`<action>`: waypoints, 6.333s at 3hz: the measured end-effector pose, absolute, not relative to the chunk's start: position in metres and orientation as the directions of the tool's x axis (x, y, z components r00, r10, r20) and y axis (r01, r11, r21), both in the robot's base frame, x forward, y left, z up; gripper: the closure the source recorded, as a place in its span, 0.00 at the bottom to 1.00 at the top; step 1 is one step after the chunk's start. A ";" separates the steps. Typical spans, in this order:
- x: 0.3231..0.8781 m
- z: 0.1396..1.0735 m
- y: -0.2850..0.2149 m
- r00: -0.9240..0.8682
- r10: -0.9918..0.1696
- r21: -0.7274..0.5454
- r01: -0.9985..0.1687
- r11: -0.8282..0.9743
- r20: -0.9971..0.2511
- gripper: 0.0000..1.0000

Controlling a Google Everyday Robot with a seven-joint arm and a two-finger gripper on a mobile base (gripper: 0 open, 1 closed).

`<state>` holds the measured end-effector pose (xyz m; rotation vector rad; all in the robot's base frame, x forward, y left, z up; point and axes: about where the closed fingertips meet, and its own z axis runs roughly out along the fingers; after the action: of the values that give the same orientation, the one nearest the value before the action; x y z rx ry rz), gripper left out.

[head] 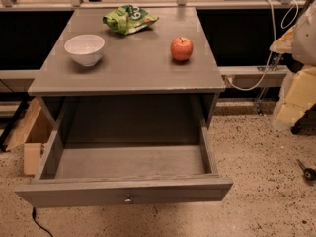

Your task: Place apple into top drawer

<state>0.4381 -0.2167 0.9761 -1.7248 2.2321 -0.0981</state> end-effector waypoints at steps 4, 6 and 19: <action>0.558 0.951 -0.206 -0.321 -0.788 -0.258 -0.822 0.507 -0.525 0.00; 0.564 0.950 -0.202 -0.313 -0.769 -0.254 -0.817 0.517 -0.557 0.00; 0.672 0.960 -0.106 -0.154 -0.461 -0.173 -0.787 0.592 -0.874 1.00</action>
Offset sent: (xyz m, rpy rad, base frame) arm 0.0127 0.0014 -0.0023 0.0474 -0.0151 -0.0366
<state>0.6719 -0.1063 0.9595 -1.0200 1.7972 0.3986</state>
